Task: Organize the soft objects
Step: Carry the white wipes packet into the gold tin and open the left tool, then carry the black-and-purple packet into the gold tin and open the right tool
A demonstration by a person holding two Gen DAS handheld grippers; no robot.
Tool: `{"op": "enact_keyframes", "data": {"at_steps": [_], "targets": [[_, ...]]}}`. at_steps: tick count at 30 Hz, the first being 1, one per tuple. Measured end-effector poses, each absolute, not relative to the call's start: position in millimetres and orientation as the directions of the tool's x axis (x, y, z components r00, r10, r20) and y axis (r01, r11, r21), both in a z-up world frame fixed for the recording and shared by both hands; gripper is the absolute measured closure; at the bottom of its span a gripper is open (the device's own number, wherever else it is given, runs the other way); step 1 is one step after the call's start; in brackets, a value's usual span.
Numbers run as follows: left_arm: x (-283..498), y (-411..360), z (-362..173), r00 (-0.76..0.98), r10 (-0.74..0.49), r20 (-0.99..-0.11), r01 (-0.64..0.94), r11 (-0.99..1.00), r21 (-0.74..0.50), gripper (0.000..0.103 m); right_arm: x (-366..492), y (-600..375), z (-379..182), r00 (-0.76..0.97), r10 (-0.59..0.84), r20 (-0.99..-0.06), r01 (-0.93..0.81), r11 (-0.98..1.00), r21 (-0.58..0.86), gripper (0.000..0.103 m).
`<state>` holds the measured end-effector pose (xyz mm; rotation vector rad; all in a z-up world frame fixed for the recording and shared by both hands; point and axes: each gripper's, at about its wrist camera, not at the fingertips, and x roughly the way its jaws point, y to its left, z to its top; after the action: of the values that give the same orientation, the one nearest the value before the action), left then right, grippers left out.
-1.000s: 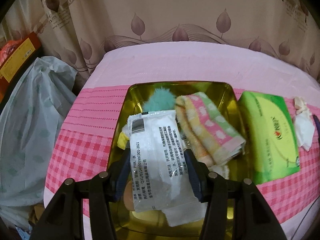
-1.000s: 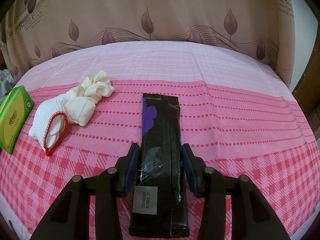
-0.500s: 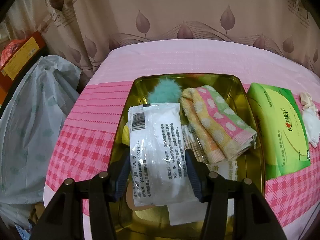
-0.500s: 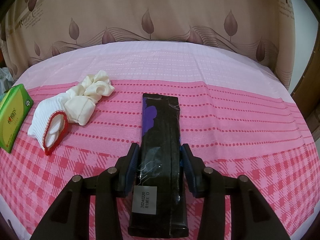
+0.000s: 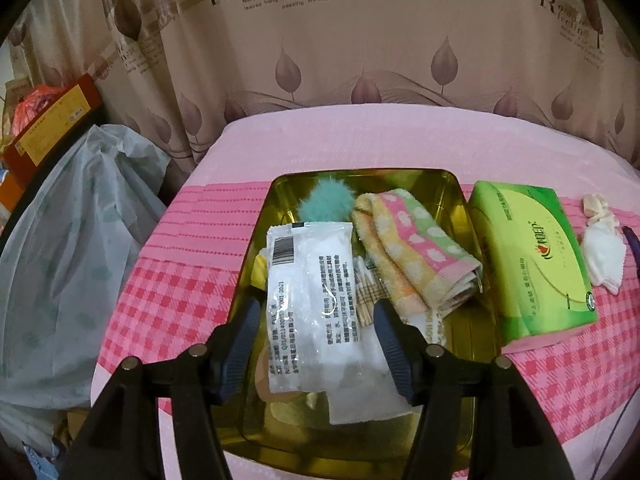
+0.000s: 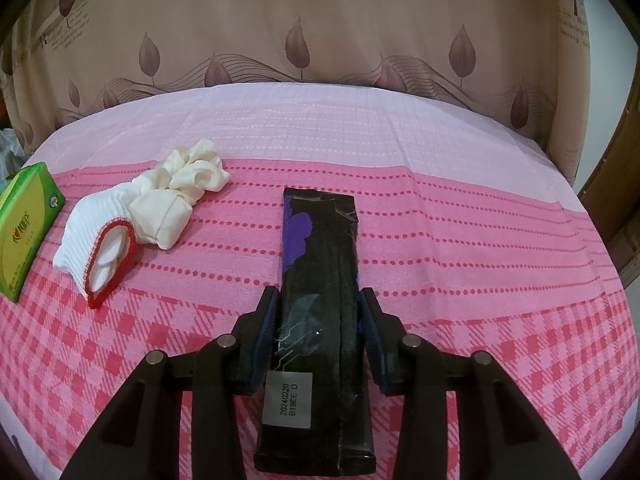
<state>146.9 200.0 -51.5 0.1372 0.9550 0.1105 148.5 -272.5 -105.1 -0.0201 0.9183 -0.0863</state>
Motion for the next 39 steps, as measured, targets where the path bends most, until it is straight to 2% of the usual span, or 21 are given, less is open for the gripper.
{"op": "enact_keyframes", "data": {"at_steps": [16,23,39], "targets": [[125.3,192.1,-44.8,0.635,0.177,-0.752,-0.066,0.982,0.176,0.042,143.2,-265.6,-93.6,0.608,-0.099,-0.788,0.097,0.994,-0.050,0.069],[121.8,196.8,-36.4,0.655,0.159,-0.739,-0.079,0.987,0.142,0.042,137.0,-246.4,-69.2,0.641,-0.090,-0.762,0.087,0.995,-0.045,0.069],[122.0,203.1,-32.7,0.655,0.177,-0.735,-0.113,0.984,0.137,0.042,151.1,-89.3,-22.8,0.679,0.175,-0.713,-0.236,0.972,0.013,0.069]]}}
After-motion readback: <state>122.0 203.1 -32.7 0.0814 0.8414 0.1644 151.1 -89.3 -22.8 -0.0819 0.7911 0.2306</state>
